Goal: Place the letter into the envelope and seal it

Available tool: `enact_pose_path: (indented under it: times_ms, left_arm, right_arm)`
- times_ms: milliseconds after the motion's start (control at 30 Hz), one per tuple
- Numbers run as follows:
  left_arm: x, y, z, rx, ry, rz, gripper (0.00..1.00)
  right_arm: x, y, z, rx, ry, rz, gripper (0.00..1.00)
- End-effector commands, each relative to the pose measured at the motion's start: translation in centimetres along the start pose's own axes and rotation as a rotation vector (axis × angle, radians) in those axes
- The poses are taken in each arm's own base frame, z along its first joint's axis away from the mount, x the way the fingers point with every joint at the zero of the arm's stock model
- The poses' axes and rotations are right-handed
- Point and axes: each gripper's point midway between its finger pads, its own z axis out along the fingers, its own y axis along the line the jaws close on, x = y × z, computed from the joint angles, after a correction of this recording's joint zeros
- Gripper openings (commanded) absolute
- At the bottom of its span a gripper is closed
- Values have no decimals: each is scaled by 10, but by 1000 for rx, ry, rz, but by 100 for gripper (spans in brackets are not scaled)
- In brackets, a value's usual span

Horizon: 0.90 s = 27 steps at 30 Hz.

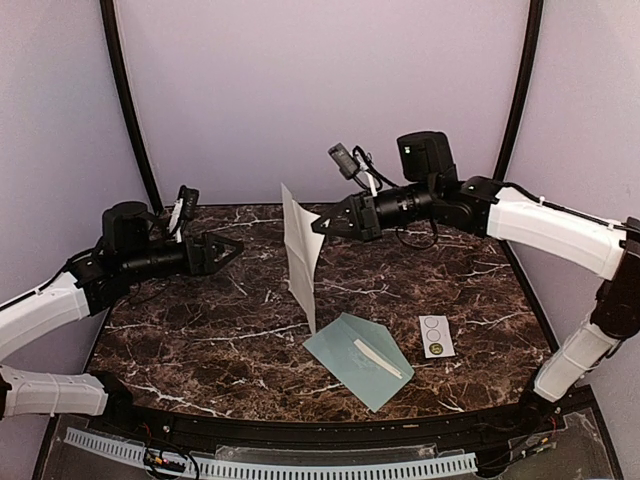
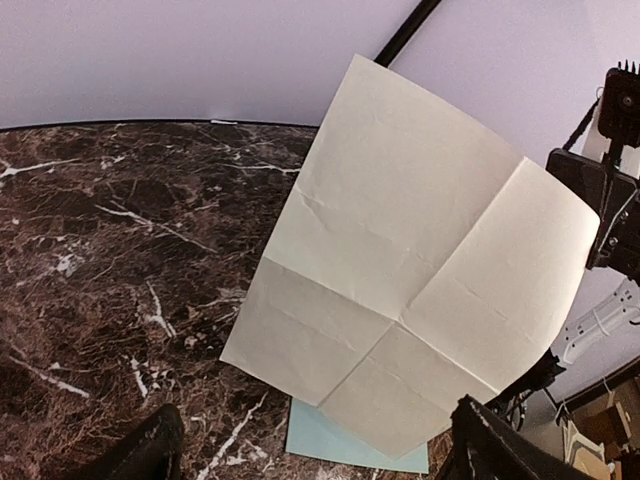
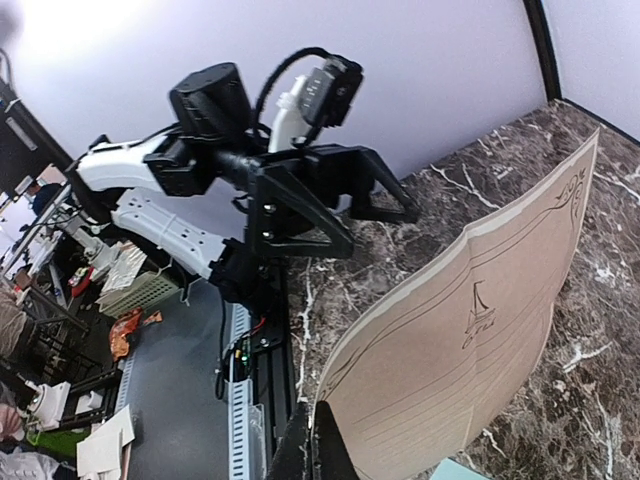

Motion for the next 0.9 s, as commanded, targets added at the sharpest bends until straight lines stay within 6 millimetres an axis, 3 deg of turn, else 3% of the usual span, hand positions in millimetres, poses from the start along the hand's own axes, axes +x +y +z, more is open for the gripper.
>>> enact_pose_path:
  times_ms: [0, 300, 533, 867]
  left_arm:
    - [-2, -35, 0, 221, -13, 97, 92]
    - [4, -85, 1, 495, 36, 189, 91]
    - [7, -83, 21, 437, 76, 253, 92]
    - [2, -81, 29, 429, 63, 279, 94]
  right_arm:
    - [-13, 48, -28, -130, -39, -119, 0]
    - [-19, 90, -57, -212, -59, -200, 0]
    - [-22, 112, -70, -285, -90, -234, 0]
    - [-21, 117, -71, -318, -91, -232, 0]
